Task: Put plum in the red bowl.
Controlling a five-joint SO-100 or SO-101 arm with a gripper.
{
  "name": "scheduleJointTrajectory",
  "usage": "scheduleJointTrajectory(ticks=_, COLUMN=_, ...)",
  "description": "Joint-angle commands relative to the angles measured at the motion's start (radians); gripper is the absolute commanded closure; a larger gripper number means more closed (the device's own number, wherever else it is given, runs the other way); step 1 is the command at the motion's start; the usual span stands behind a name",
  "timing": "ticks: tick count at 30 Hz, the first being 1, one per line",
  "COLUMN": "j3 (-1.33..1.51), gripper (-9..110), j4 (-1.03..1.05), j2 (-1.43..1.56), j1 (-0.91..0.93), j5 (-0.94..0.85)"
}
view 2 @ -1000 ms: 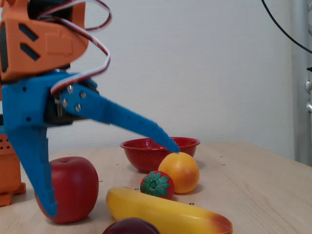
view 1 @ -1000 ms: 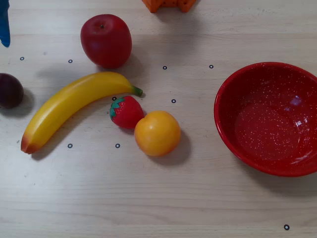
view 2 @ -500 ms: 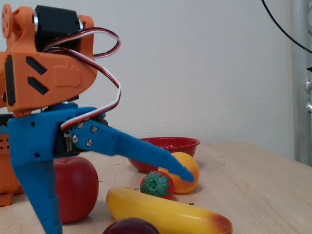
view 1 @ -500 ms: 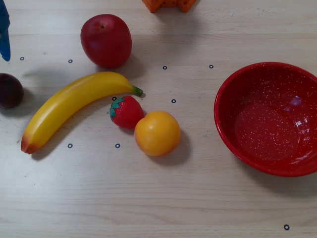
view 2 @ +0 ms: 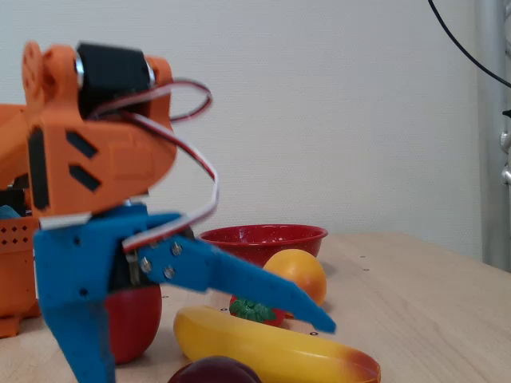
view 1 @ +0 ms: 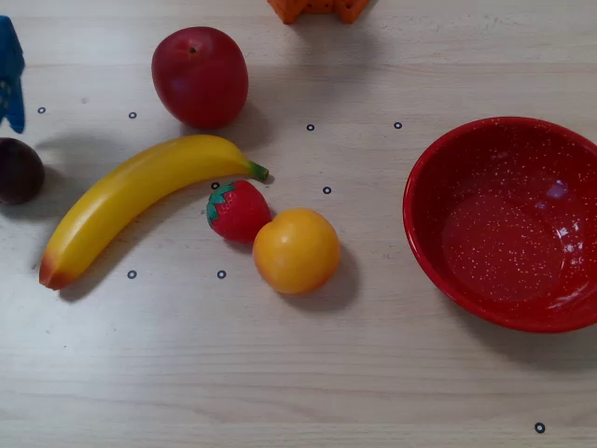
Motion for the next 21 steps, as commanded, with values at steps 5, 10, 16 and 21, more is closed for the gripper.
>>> scheduleJointTrajectory(ticks=5, j3=-0.103, gripper=39, j4=-0.029, j2=0.044, j1=0.038, j5=0.014)
scheduleJointTrajectory(ticks=10, j3=-0.103, gripper=39, j4=-0.052, j2=0.037, j1=0.043, j5=-0.008)
scheduleJointTrajectory(ticks=16, j3=-0.103, gripper=40, j4=-0.071, j2=0.034, j1=0.043, j5=-0.031)
scheduleJointTrajectory(ticks=21, j3=-0.103, gripper=40, j4=-0.061, j2=0.031, j1=0.038, j5=-0.018)
